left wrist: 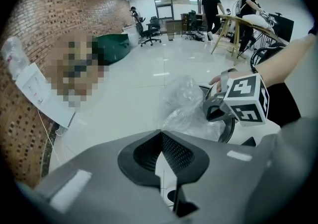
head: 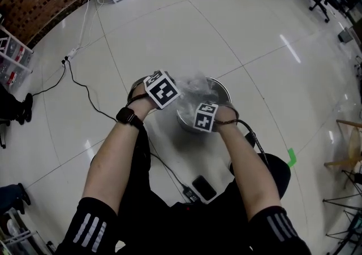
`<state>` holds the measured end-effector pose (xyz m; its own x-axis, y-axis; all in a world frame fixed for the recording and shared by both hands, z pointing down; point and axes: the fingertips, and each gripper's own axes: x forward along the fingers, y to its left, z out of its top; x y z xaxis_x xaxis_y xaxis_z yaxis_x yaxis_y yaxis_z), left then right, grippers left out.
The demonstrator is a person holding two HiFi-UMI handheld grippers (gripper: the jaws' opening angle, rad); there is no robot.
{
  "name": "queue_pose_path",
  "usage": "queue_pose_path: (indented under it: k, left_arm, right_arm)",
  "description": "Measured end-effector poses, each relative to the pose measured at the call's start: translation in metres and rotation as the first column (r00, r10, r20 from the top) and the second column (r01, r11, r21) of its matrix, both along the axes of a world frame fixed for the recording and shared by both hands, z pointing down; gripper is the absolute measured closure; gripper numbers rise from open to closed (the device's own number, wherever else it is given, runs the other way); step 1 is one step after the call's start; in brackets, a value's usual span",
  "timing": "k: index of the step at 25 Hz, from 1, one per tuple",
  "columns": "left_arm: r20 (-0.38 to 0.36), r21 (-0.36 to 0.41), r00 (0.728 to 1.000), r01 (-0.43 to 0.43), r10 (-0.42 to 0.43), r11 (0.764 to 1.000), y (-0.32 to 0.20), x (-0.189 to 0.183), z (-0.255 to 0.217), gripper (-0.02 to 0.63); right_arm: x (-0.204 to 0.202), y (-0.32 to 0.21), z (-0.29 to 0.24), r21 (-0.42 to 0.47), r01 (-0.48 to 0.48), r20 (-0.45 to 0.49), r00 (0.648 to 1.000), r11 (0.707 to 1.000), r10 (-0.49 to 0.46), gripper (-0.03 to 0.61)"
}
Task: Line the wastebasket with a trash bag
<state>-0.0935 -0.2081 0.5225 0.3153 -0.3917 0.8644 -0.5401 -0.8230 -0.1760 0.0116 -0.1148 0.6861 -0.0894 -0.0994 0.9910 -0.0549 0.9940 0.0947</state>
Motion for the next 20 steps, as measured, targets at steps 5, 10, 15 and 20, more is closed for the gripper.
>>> queue_pose_path:
  k: [5, 10, 15, 20]
  left_arm:
    - [0.020, -0.057, 1.000, -0.011, 0.012, 0.998, 0.001, 0.001, 0.021, 0.618]
    - [0.010, -0.060, 1.000, -0.019, 0.019, 0.998, 0.001, 0.006, 0.016, 0.618]
    - [0.014, -0.075, 0.998, -0.059, 0.060, 0.995, 0.010, 0.015, 0.020, 0.618]
    - [0.016, -0.090, 0.993, -0.116, 0.118, 0.989, 0.024, 0.033, 0.024, 0.618]
  right_arm:
    - [-0.007, 0.001, -0.005, -0.077, -0.068, 0.068, 0.995, 0.995, 0.073, 0.463]
    - [0.021, 0.008, -0.054, -0.159, -0.136, 0.078, 0.986, 0.978, 0.149, 0.457]
    - [0.037, -0.024, -0.121, -0.038, -0.201, 0.212, 0.956, 0.979, 0.204, 0.456]
    - [0.016, -0.070, -0.181, 0.105, -0.308, 0.471, 0.853, 0.946, 0.226, 0.453]
